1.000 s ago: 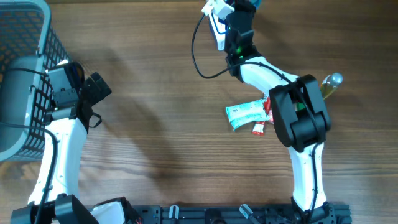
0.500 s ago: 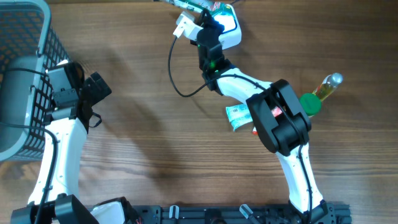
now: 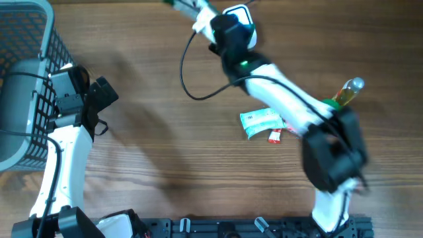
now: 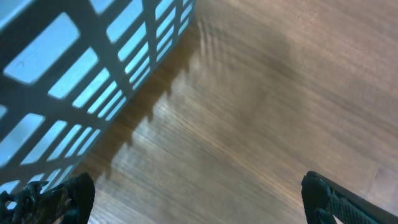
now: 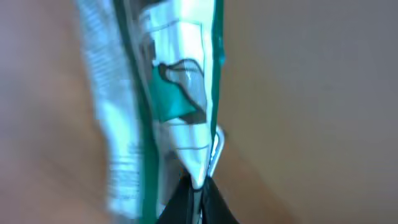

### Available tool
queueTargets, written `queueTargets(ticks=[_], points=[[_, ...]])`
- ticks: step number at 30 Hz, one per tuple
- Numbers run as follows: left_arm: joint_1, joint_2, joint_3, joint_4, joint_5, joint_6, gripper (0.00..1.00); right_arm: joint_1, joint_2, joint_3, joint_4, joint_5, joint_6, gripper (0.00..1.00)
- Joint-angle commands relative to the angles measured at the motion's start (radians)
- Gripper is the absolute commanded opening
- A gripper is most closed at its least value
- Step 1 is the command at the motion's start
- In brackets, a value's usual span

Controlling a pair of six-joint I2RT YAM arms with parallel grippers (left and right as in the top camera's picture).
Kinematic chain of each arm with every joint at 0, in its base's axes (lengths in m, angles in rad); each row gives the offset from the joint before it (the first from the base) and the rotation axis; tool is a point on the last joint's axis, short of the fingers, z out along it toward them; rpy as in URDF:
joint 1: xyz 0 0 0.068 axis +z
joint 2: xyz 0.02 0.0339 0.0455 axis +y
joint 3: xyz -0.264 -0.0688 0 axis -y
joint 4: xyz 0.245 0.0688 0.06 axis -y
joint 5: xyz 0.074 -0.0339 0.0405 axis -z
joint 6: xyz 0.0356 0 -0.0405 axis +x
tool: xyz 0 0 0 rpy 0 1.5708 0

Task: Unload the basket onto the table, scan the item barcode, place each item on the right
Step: 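Lift the glove packet up to the white scanner, then lower the glove packet onto the table centre and release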

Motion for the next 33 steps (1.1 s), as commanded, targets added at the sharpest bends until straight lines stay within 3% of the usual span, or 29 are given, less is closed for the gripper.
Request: queueTargets(ticks=[1, 4, 6, 8, 10, 11, 12, 14, 15, 22, 33], points=[[0.002, -0.008, 0.010, 0.001, 0.005, 0.012, 1.00, -0.017, -0.131, 0.006, -0.260, -0.379, 0.393, 0.04], [0.002, -0.008, 0.010, 0.001, 0.005, 0.012, 1.00, -0.019, -0.132, -0.024, -0.513, -0.579, 0.694, 0.04], [0.002, -0.008, 0.010, 0.001, 0.005, 0.013, 1.00, -0.019, -0.131, -0.088, -0.549, -0.596, 0.833, 0.04], [0.002, -0.008, 0.010, 0.001, 0.005, 0.012, 1.00, -0.019, -0.131, -0.163, -0.535, -0.596, 0.895, 0.04], [0.002, -0.008, 0.010, 0.001, 0.005, 0.012, 1.00, -0.019, -0.129, -0.229, -0.509, -0.596, 0.910, 0.11], [0.002, -0.008, 0.010, 0.001, 0.005, 0.012, 1.00, -0.019, -0.128, -0.248, -0.494, -0.596, 0.909, 0.19], [0.002, -0.008, 0.010, 0.001, 0.005, 0.012, 1.00, -0.019, -0.128, -0.258, -0.486, -0.596, 0.906, 0.37], [0.002, -0.008, 0.010, 0.001, 0.005, 0.012, 1.00, -0.019, -0.128, -0.258, -0.483, -0.596, 0.906, 0.84], [0.002, -0.008, 0.010, 0.002, 0.005, 0.012, 1.00, -0.020, -0.129, -0.257, -0.476, -0.595, 0.903, 1.00], [0.002, -0.008, 0.010, 0.001, 0.005, 0.013, 1.00, -0.039, -0.372, -0.241, -0.511, -0.588, 0.904, 1.00], [0.002, -0.008, 0.010, 0.002, 0.005, 0.013, 1.00, -0.039, -0.367, -0.242, -0.510, -0.589, 0.904, 1.00]])
